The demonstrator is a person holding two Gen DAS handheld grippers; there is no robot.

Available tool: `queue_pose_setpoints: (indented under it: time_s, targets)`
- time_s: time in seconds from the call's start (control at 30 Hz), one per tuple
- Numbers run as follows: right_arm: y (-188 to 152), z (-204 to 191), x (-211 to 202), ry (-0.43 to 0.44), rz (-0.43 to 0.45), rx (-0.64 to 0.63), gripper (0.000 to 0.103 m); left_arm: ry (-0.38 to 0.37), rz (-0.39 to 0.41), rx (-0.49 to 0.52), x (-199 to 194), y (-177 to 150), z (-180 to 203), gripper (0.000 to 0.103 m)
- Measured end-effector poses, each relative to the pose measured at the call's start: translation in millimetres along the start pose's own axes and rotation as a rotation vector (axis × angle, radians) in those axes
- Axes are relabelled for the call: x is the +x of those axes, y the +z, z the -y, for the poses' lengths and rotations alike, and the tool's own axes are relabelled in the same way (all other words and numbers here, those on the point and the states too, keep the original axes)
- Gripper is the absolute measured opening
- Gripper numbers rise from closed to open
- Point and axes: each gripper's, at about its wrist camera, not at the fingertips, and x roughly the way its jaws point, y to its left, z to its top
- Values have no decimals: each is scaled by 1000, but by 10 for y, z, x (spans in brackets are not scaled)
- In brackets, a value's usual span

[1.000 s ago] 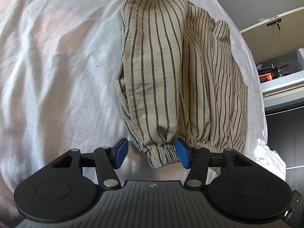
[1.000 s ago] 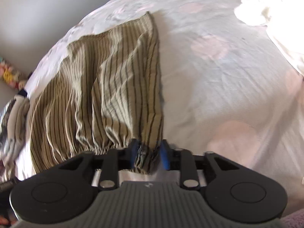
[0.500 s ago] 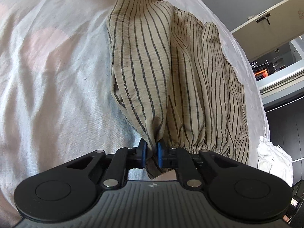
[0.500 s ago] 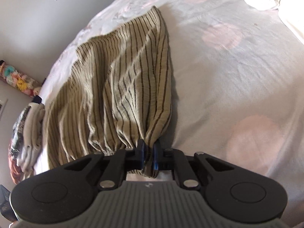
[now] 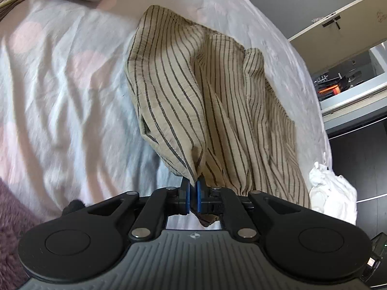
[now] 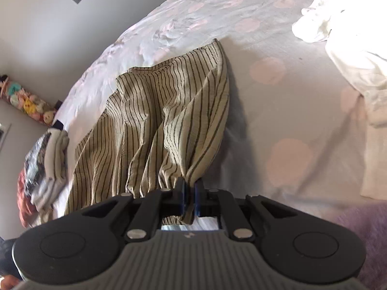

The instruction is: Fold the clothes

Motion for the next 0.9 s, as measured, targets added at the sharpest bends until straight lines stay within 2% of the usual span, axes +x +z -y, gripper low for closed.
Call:
queue_pose_setpoints:
  time_s: [0.13, 0.3, 0.43, 0.5, 0.6, 0.63, 0.67, 0.7, 0.77, 0.83, 0.9]
  targets:
    - [-161, 30, 273, -107, -48, -73, 9, 85, -48, 8, 250, -105, -33, 3]
    - [-213, -11, 566, -203, -100, -156, 9, 172, -119, -10, 530, -49, -32, 4]
    - [-237, -44, 752, -267, -158, -216, 10, 214, -184, -17, 680, -39, -56, 14]
    - [-253, -6, 756, -276, -170, -221, 12, 208, -188, -33, 697, -31, -73, 15]
    - [-267, 45, 667, -249, -144, -204, 18, 164, -176, -51, 633, -39, -114, 23]
    - [-287, 68, 603, -234, -123, -194, 26, 138, -166, -51, 592, -48, -121, 30]
    - [-306, 89, 526, -214, -90, -185, 30, 99, -143, -47, 526, -63, -125, 36]
    - [-324, 109, 443, -192, -52, -176, 36, 52, -106, -40, 437, -83, -130, 40]
    - [-383, 136, 272, -153, 35, -164, 40, -45, -12, -29, 225, -123, -144, 50]
    - [-406, 166, 147, -126, 109, -148, 48, -129, 67, -45, 36, -152, -175, 51]
    - [-419, 201, 33, -102, 175, -129, 49, -169, 128, -63, -102, -124, -187, 51]
